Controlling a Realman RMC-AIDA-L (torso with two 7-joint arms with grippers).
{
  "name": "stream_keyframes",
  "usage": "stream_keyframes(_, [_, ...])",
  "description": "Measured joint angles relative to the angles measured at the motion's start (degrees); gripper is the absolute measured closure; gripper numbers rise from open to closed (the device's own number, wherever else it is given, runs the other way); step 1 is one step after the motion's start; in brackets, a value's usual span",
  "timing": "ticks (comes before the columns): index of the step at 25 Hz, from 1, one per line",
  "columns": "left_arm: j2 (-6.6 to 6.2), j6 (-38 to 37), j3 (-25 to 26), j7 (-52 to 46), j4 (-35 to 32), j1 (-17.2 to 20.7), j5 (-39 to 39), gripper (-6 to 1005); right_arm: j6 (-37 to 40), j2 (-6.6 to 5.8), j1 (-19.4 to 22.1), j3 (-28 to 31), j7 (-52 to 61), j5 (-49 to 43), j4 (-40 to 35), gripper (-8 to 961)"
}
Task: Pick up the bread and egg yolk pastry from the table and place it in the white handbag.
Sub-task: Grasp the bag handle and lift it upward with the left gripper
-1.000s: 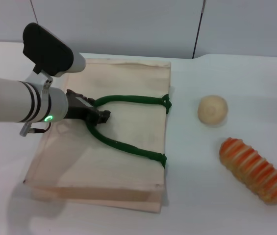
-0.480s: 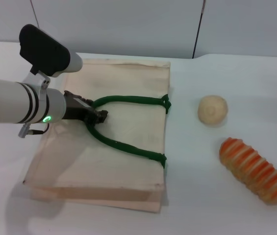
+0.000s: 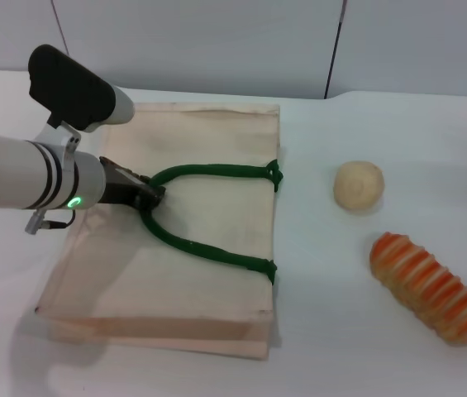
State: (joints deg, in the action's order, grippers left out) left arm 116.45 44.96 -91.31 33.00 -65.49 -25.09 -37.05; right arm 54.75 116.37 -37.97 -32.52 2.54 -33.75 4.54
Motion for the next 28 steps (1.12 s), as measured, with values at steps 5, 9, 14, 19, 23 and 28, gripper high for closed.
stream_keyframes(5, [-0.04, -0.9, 0.0, 0.0, -0.6, 0.1, -0.3, 750, 0.0, 0.0, 0.0, 0.0, 0.0, 0.0, 0.0, 198])
stream_keyframes(9, [-0.07, -1.9, -0.2, 0.4, -1.2, 0.1, -0.3, 834, 0.0, 0.0, 0.0, 0.0, 0.0, 0.0, 0.0, 199])
stream_keyframes(14, [-0.08, -2.1, -0.4, 0.5, -3.1, 0.0, -0.4, 872, 0.0, 0.0, 0.0, 0.0, 0.0, -0.2, 0.0, 199])
stream_keyframes(19, [-0.18, -1.4, -0.4, 0.5, -7.8, 1.5, 0.0, 872, -0.2, 0.0, 0.0, 0.0, 0.0, -2.1, 0.1, 199])
stream_keyframes(23, [-0.3, 0.2, -0.1, 0.5, -12.9, 3.0, 0.6, 872, -1.9, 0.0, -0.2, 0.0, 0.0, -2.5, 0.1, 199])
stream_keyframes(28, [-0.36, 2.0, 0.3, 0.5, -19.8, 5.1, 2.0, 873, -2.9, 0.0, -0.6, 0.0, 0.0, -2.5, 0.1, 199])
